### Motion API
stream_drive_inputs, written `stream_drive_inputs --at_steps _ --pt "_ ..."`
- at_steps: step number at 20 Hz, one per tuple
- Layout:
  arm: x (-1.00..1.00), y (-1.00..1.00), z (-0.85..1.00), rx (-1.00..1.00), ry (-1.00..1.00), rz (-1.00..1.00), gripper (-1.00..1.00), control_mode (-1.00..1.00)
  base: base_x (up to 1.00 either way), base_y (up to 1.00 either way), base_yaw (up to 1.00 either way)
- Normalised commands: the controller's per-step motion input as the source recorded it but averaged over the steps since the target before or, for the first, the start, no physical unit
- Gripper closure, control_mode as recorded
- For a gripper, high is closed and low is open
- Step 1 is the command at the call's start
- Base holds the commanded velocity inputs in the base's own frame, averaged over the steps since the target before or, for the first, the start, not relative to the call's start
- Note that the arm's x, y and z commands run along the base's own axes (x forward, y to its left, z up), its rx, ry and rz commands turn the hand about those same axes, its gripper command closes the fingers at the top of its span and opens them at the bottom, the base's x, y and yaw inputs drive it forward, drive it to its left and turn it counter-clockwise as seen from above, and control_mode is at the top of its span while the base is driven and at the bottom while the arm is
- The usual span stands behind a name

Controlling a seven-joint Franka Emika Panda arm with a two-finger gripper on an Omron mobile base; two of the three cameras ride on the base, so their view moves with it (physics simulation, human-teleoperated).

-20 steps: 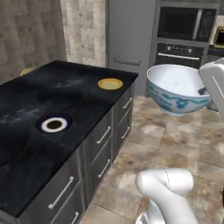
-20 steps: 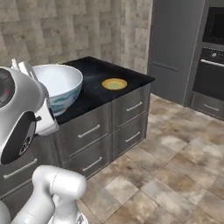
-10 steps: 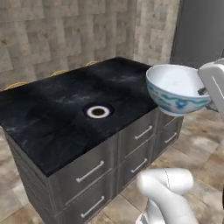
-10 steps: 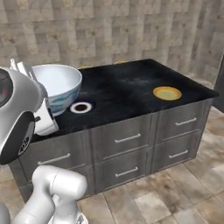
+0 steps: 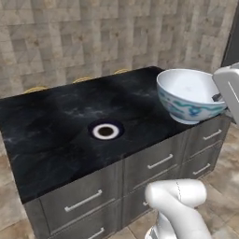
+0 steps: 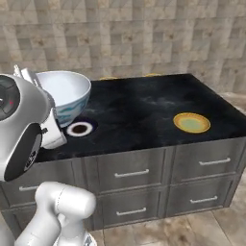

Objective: Move the bowls from the cabinet to the plates on the dining table.

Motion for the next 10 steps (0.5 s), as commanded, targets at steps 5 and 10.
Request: stream_drive_inputs --at_steps 5,10 --pt "0.00 0.00 0.00 0.00 0.00 0.00 1.00 1.00 0.56 -0.04 0.24" --pt "0.00 0.00 0.00 0.00 0.00 0.00 1.00 1.00 0.50 0.23 0.32"
